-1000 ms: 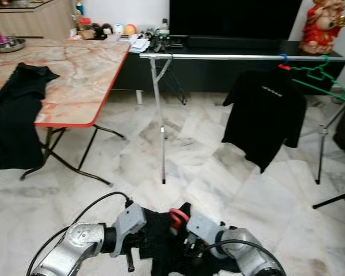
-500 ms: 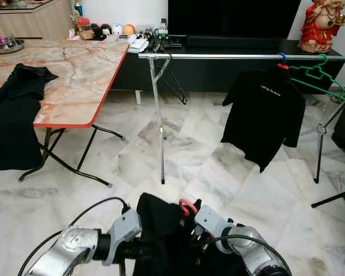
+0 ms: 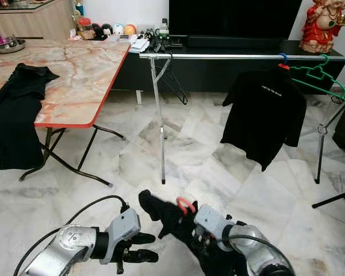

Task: Hang hanger

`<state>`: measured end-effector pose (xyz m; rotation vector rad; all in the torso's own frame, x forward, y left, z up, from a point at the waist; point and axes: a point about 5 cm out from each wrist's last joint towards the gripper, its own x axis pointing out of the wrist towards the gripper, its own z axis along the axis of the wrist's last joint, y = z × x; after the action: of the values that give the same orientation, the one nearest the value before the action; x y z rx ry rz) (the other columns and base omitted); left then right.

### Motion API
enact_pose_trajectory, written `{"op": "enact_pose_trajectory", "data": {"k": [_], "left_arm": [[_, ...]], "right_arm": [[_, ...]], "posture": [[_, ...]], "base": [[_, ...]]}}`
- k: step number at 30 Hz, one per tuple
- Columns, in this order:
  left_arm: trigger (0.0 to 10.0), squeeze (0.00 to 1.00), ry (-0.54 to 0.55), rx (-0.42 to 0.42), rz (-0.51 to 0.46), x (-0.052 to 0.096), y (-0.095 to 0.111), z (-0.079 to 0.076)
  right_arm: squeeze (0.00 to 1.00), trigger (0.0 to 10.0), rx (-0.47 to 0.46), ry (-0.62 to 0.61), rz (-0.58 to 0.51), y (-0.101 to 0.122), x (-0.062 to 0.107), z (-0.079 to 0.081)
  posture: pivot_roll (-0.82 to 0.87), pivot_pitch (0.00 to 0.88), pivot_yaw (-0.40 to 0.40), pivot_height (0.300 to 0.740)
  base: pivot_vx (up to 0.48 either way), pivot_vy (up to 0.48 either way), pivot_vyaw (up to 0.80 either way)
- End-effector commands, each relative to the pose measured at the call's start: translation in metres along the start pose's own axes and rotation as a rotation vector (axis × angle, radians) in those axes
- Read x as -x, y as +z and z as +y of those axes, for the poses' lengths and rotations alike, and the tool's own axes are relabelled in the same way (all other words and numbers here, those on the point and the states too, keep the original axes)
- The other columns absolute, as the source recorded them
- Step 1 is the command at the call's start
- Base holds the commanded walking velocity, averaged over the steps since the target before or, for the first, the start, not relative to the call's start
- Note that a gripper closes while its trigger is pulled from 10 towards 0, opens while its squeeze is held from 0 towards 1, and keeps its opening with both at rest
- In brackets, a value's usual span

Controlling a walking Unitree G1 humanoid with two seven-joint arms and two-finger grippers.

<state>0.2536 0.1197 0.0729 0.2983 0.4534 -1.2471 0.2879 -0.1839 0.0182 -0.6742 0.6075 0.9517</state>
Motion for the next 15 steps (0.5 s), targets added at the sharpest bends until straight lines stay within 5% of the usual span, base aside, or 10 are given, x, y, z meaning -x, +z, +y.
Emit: {"op": "enact_pose_trajectory", "data": {"k": [1, 6, 14, 15], "left_arm": [[10.0, 1.00, 0.010, -0.005, 0.011, 0.003, 0.000, 0.001], [10.0, 1.00, 0.022, -0.018, 0.039, 0.003, -0.003, 0.002], [10.0, 0.98, 0.066, -0.064, 0.134, -0.004, -0.017, 0.006], [10.0, 0.00, 0.065, -0.058, 0.145, -0.005, -0.019, 0.006]], "right_arm": [[0.00, 0.0, 0.043, 0.117, -0.004, -0.004, 0.006, 0.005], [0.00, 0.0, 0.068, 0.265, 0.009, -0.012, 0.018, 0.007], [0.00, 0.0, 0.101, 0.313, -0.065, 0.005, 0.014, 0.004], [0.00, 0.0, 0.105, 0.318, -0.073, 0.007, 0.014, 0.005]], "posture": [[0.11, 0.063, -0.058, 0.740], [0.11, 0.065, -0.061, 0.740], [0.11, 0.071, -0.060, 0.740], [0.11, 0.072, -0.061, 0.740]], "base": [[0.000, 0.000, 0.00], [0.000, 0.000, 0.00], [0.000, 0.000, 0.00], [0.000, 0.000, 0.00]]}}
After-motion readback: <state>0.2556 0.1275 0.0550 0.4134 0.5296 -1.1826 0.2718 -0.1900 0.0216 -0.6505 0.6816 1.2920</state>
